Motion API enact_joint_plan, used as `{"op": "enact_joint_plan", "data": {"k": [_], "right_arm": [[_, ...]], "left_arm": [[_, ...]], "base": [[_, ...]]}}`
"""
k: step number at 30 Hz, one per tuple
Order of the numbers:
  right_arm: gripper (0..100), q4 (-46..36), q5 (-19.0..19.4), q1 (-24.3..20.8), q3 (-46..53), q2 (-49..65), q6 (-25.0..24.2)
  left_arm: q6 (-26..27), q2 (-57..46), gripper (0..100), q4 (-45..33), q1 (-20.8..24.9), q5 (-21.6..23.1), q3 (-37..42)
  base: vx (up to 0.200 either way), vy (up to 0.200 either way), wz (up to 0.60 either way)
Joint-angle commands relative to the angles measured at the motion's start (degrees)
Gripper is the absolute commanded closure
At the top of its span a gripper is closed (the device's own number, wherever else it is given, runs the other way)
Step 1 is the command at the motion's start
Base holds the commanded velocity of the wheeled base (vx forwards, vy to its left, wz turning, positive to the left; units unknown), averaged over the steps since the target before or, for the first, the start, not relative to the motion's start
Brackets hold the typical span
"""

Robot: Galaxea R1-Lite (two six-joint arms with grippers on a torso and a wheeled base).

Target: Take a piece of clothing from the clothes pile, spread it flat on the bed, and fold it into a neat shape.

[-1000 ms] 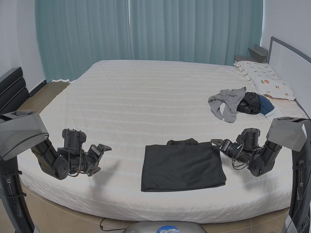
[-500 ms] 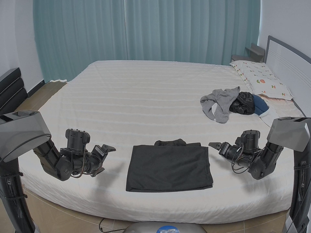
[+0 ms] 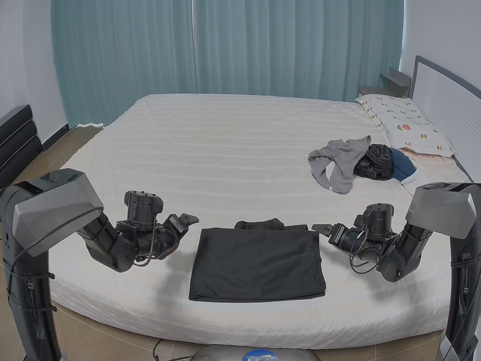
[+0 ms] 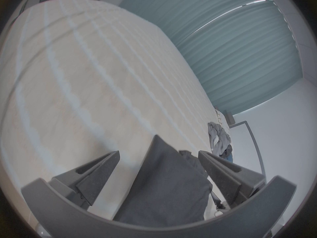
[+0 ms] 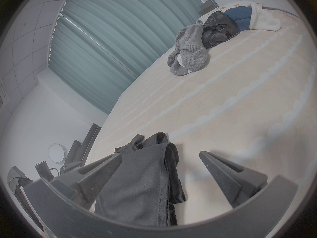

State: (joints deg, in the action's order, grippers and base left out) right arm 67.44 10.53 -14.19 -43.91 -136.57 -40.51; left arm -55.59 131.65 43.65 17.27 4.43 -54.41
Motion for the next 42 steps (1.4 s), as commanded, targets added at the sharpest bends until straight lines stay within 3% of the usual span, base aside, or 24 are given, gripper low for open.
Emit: {"op": "enact_joint_plan", "data": {"k": [1, 4, 16, 17, 30, 37, 38, 42], "right_arm": [[0, 0.1, -0.2, -0.8, -0.4, -0.8, 0.0], [0, 0.1, -0.2, -0.8, -0.4, -0.7, 0.0], [0, -0.8, -3.0, -2.5, -3.1, -1.2, 0.0], [0, -0.8, -3.1, -2.5, -3.2, -1.4, 0.0], [0, -4.7, -2.9, -1.7, -12.3, -8.0, 0.1], [0, -5.1, -2.5, -2.4, -13.9, -8.9, 0.3], [100, -5.1, -2.5, -2.4, -14.0, -9.0, 0.3], [100, -4.9, -2.7, -2.5, -14.1, -9.2, 0.3]], "left_arm": [[3.4, 7.8, 0, 0.0, 2.1, -2.6, -6.8], [3.6, 8.0, 0, 0.0, 2.1, -2.7, -7.0], [4.5, 13.7, 0, -9.0, 3.6, -4.6, -20.7], [4.5, 13.9, 100, -9.0, 3.6, -4.6, -20.9], [4.1, 14.7, 100, -6.9, 3.6, -11.2, -21.1], [3.6, 14.3, 100, -5.9, 3.6, -11.6, -20.3], [3.5, 14.3, 100, -5.9, 3.6, -11.6, -20.3], [3.5, 14.3, 100, -5.9, 3.6, -11.6, -20.1]], "base": [[0.0, 0.0, 0.0], [0.0, 0.0, 0.0], [0.0, 0.0, 0.0], [0.0, 0.0, 0.0], [0.0, 0.0, 0.0], [0.0, 0.0, 0.0], [0.0, 0.0, 0.0], [0.0, 0.0, 0.0]]}}
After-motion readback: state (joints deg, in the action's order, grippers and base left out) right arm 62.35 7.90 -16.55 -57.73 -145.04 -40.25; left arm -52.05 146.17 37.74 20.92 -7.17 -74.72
